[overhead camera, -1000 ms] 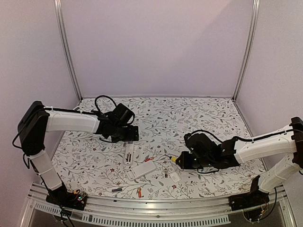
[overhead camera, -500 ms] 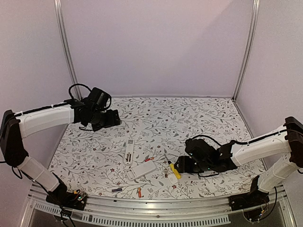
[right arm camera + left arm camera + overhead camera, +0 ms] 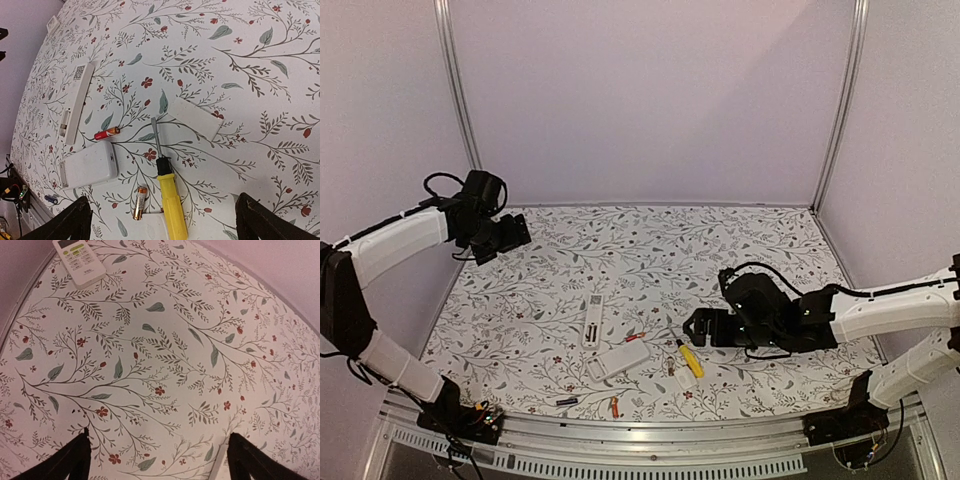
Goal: Unload the batteries from the remote control
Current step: Place the screwdriver at the center of the board, then move the remote control to the center of the board.
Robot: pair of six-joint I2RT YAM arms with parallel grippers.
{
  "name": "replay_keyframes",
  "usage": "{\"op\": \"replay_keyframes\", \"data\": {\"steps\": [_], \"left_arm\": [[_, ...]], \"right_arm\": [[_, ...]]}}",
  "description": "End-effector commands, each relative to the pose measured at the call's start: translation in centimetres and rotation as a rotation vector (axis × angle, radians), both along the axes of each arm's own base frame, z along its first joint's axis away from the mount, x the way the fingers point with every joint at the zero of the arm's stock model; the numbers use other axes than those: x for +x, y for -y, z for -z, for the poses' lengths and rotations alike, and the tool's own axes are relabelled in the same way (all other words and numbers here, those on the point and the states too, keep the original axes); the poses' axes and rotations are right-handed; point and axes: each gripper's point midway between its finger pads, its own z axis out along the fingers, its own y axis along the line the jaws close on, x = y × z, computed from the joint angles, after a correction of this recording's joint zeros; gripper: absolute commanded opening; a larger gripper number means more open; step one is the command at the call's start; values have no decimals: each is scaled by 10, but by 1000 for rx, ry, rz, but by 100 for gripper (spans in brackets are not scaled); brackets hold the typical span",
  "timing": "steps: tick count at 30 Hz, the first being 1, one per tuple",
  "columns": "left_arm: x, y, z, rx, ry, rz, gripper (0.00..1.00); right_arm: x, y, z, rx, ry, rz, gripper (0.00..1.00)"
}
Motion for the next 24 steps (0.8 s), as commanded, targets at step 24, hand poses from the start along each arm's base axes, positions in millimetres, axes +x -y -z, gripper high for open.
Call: {"op": "replay_keyframes", "data": {"steps": [24], "left_arm": [[141, -134, 87, 83, -179, -244, 96]], "right_arm": [[18, -1, -38, 4, 58, -2, 99]]}}
